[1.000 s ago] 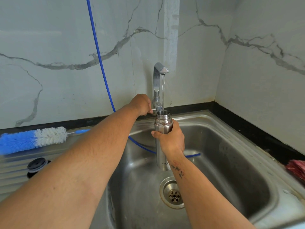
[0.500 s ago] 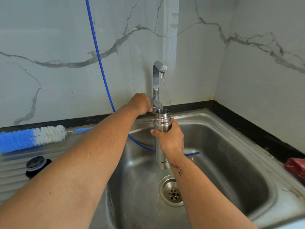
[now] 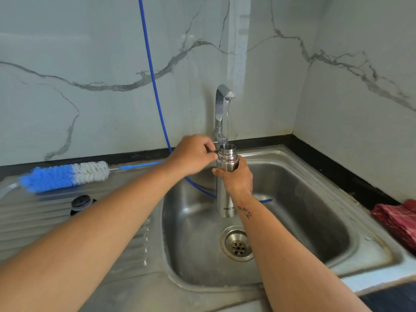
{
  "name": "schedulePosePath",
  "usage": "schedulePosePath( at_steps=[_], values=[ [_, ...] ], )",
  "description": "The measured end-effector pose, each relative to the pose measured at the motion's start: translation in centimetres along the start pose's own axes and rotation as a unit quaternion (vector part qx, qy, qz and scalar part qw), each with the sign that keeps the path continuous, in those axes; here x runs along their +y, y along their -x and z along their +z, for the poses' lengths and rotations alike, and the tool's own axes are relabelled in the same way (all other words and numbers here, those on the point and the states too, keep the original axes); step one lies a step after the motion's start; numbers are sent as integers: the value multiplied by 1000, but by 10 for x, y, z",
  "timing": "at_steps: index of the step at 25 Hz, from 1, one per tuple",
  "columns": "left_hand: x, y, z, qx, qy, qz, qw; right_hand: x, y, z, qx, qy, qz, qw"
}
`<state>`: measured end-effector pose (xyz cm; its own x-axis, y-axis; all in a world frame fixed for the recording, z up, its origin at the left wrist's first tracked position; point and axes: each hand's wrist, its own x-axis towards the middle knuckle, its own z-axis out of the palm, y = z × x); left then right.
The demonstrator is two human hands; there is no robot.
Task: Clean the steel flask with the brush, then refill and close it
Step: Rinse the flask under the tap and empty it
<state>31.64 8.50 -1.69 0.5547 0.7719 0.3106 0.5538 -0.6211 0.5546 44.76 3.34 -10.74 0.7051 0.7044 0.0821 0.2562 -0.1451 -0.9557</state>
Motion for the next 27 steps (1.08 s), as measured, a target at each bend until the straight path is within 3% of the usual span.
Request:
schedulePosePath(
  at_steps=[5,8,16,27],
  values=[
    [-10,128,-10,-141,64,53,986,-4,7,-3,-9,0,-7,1000],
    [-22,166,-8,-167,86,50,981,-5,10,-6,-17,-2,-14,1000],
    [-43,178,0,-235,19,87,968,-3,8,-3,-22,3,-16,1000],
    [-49,179,-1,-236,-41,109,965,5,2,1,-26,7,-25,999]
  ],
)
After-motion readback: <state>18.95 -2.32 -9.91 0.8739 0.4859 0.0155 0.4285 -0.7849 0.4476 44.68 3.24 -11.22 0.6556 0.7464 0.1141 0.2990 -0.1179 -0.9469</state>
